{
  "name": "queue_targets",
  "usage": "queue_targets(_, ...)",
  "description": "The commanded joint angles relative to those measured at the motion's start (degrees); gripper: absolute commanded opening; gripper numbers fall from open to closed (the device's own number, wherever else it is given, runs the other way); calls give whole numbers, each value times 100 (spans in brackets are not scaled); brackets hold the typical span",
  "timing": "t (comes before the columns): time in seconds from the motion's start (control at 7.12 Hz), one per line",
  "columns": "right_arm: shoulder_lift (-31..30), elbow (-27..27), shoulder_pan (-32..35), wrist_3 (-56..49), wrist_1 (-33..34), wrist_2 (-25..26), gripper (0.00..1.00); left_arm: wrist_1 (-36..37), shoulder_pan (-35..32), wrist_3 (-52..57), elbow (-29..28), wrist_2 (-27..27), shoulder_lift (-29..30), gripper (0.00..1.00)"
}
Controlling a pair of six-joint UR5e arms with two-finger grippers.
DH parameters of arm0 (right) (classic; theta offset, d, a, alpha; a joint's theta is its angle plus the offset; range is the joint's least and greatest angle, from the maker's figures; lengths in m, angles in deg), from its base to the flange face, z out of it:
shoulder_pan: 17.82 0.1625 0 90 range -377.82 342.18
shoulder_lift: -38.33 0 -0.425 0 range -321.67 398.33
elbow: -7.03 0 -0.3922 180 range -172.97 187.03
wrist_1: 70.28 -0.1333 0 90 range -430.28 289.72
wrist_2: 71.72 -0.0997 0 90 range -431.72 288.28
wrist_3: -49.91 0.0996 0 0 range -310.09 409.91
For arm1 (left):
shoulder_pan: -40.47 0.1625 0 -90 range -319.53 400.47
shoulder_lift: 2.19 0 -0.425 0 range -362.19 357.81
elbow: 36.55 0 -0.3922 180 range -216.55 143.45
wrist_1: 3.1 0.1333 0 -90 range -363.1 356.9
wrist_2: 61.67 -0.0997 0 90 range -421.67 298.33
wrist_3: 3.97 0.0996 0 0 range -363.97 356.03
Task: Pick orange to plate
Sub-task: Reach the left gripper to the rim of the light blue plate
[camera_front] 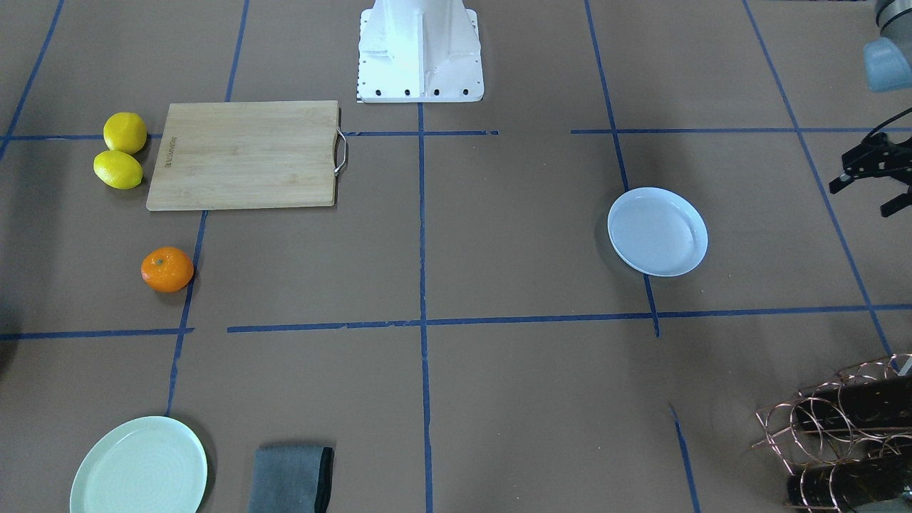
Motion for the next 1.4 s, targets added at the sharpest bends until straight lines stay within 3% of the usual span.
queue_targets(0.0,0,-5,-20,-8,0,6,100,-86,1056,-1106,-35,-827,244,100)
queue_targets(0.28,0,-5,-20,-8,0,6,100,-95,1167,-1110,-280,-885,340,100)
queue_targets(0.7,0,-22,-37,-8,0,6,100,-550,1245,-1119,-736,-885,340,85)
queue_targets(0.98,0,-13,-46,-8,0,6,100,-561,1254,-1136,-756,-824,349,0)
queue_targets(1.26,0,-5,-46,-8,0,6,100,-570,1246,-1223,-564,-797,349,0)
